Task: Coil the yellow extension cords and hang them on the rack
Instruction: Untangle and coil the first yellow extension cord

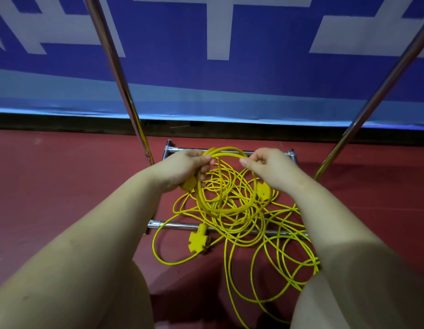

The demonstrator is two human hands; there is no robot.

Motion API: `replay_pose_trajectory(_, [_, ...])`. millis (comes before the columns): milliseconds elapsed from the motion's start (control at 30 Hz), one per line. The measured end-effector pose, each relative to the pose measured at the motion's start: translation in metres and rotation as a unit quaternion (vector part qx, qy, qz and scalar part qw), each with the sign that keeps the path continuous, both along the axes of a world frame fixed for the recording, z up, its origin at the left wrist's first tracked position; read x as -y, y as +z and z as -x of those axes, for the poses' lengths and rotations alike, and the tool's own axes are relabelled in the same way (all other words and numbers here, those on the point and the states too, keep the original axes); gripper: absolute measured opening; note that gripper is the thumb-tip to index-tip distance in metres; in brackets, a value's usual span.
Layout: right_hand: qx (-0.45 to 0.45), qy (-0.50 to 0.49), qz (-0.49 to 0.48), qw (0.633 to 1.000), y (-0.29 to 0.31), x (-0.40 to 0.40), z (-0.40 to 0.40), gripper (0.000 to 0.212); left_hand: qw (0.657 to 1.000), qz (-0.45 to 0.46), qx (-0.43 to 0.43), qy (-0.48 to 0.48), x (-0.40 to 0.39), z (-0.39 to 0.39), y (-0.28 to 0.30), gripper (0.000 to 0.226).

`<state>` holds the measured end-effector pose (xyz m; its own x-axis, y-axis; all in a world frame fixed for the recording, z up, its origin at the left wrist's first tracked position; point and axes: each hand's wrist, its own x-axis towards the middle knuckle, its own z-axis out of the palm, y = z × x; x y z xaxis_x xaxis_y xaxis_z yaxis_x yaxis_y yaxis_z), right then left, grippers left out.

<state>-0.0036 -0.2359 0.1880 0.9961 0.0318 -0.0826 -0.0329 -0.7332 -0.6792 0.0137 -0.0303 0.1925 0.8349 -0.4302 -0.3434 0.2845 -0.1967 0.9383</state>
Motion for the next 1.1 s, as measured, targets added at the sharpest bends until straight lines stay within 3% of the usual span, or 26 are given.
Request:
replay_pose_trajectory(167, [-0.179,0.098,0.215,0.955,-0.012,0.004,0.001,0.026,0.992,-0.032,0.058,0.110,-0.008,-0.012,-0.010,0.027])
replay_pose_trajectory(233, [-0.203,0.105,0.227,0.946,-0.016,0.006,0.002,0.024,0.985,-0.015,0.064,0.160,-0.011,-0.016,-0.010,0.028])
replay_pose_trajectory(367, [-0.248,0.065,0.027,0.966,-0.014,0.001,0.002,0.035,0.984,0.019,0.060,0.164,-0.014,-0.016,-0.008,0.027])
replay_pose_trajectory(467, [-0.295,0.002,-0.078,0.952,-0.011,-0.006,0.002,0.073,0.988,0.081,0.033,0.126,-0.012,-0.013,-0.002,0.026])
replay_pose_trajectory(533, [-0.289,-0.065,-0.140,0.945,-0.017,-0.010,-0.003,0.079,0.986,0.138,0.006,0.099,-0.010,-0.012,0.002,0.027])
replay_pose_trajectory(633, [-0.284,-0.173,-0.278,0.901,-0.033,-0.014,-0.009,0.084,0.977,0.204,-0.038,0.059,-0.008,-0.009,0.008,0.027])
replay_pose_trajectory(733, [-0.314,-0.169,-0.398,0.845,-0.040,-0.018,-0.011,0.086,0.967,0.239,-0.075,0.036,-0.007,-0.006,0.013,0.026])
replay_pose_trajectory(833, [-0.324,-0.143,-0.441,0.825,-0.043,-0.021,-0.010,0.084,0.956,0.274,-0.106,0.023,-0.010,-0.005,0.016,0.016])
replay_pose_trajectory(1000, [-0.290,-0.110,-0.422,0.852,-0.052,-0.021,-0.014,0.065,0.938,0.320,-0.134,0.022,-0.019,-0.007,0.019,0.025])
replay_pose_trajectory(1100, [-0.233,-0.149,-0.452,0.848,-0.049,-0.021,-0.015,0.046,0.947,0.295,-0.125,0.036,-0.024,-0.010,0.017,0.020])
